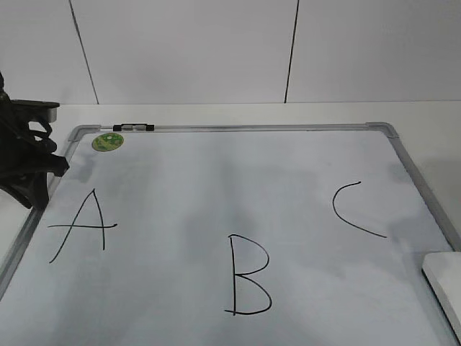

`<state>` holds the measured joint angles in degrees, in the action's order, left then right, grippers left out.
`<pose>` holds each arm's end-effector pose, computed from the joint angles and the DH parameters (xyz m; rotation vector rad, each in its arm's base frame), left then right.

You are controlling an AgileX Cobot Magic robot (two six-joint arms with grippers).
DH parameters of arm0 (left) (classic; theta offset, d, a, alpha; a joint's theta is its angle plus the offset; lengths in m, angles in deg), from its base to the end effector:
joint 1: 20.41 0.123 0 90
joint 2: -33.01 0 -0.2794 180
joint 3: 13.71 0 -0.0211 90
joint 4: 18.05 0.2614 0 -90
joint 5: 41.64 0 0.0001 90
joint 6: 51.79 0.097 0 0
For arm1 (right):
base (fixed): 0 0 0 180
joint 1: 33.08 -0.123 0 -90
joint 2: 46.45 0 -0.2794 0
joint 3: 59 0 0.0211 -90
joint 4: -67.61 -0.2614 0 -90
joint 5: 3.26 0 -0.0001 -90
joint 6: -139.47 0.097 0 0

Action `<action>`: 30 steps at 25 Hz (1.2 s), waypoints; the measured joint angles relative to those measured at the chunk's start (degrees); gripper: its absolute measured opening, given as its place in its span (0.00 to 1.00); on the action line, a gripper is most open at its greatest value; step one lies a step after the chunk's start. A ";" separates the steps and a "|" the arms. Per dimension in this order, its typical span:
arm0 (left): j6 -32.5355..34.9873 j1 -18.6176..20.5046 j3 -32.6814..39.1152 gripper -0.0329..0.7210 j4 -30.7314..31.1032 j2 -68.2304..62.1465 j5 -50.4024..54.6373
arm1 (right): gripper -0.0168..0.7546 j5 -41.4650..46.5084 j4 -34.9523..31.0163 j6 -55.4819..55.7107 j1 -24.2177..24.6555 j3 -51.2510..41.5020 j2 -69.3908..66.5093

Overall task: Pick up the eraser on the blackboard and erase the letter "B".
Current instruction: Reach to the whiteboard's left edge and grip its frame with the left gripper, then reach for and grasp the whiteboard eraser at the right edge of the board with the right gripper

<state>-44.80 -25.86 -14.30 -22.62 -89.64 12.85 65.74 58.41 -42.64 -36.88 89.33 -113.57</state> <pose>0.3870 -0.0432 0.1408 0.2656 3.0674 -0.1009 0.1722 0.0260 0.2676 -0.0899 2.9208 0.2330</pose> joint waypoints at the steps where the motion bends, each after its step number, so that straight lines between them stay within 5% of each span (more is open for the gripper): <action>1: 0.00 0.00 0.00 0.19 0.00 0.00 0.00 | 0.78 0.00 0.00 0.00 0.00 0.00 0.00; 30: -4.13 0.00 0.00 0.20 -0.19 0.00 0.00 | 0.78 0.16 0.00 -0.12 0.00 0.00 0.00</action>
<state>-48.93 -25.86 -14.30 -22.82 -89.64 12.85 65.90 58.41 -42.76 -36.88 89.33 -113.57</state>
